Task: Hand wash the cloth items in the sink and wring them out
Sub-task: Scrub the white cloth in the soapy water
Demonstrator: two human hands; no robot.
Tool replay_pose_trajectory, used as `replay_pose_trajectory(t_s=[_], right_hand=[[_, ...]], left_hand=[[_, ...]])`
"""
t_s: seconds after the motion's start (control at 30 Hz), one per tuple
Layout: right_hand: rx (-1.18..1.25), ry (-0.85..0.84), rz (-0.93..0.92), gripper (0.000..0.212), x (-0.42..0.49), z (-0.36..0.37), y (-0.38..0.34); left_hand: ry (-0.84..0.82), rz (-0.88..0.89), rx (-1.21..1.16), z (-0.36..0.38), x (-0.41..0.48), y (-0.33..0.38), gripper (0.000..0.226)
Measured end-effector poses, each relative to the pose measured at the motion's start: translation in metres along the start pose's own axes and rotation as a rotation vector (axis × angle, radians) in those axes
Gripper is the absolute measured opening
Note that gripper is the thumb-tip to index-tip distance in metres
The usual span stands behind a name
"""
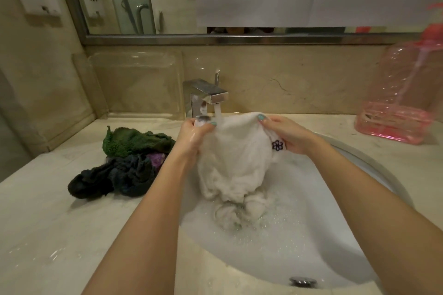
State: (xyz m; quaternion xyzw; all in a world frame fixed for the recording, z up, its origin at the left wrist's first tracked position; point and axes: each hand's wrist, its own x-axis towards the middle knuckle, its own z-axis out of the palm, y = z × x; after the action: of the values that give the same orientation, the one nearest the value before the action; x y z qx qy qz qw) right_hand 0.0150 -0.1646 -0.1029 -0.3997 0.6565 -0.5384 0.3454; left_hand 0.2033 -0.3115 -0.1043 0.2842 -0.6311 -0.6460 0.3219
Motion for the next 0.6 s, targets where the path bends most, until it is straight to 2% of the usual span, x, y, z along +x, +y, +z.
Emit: replay_pose_trajectory(t_s=[0.1, 0.17, 0.27, 0.4, 0.47, 0.53, 0.6], right_hand=[[-0.009, 0.067, -0.063, 0.029, 0.007, 0.013, -0.015], [-0.090, 0.051, -0.111, 0.027, 0.011, 0.027, -0.024], [-0.196, -0.001, -0.100, 0.029, 0.016, 0.043, -0.025], [-0.196, 0.051, -0.048, 0.039, 0.017, 0.042, -0.011], [-0.114, 0.047, 0.000, 0.040, 0.013, 0.038, -0.010], [0.018, 0.046, 0.017, 0.036, 0.013, 0.038, -0.014], [0.039, 0.054, 0.011, 0.034, 0.015, 0.040, -0.018]], left_hand=[[-0.139, -0.056, 0.353, -0.001, -0.011, 0.006, 0.036], [-0.262, -0.095, 0.439, 0.001, -0.014, 0.005, 0.035], [-0.276, -0.026, 0.301, 0.001, -0.010, -0.004, 0.014], [-0.113, -0.035, -0.013, -0.012, 0.006, -0.005, 0.019], [-0.156, -0.106, 0.052, -0.010, 0.006, -0.004, 0.019], [-0.272, -0.180, 0.283, -0.004, 0.001, -0.006, 0.038], [-0.392, -0.223, 0.412, 0.000, -0.005, -0.006, 0.040]])
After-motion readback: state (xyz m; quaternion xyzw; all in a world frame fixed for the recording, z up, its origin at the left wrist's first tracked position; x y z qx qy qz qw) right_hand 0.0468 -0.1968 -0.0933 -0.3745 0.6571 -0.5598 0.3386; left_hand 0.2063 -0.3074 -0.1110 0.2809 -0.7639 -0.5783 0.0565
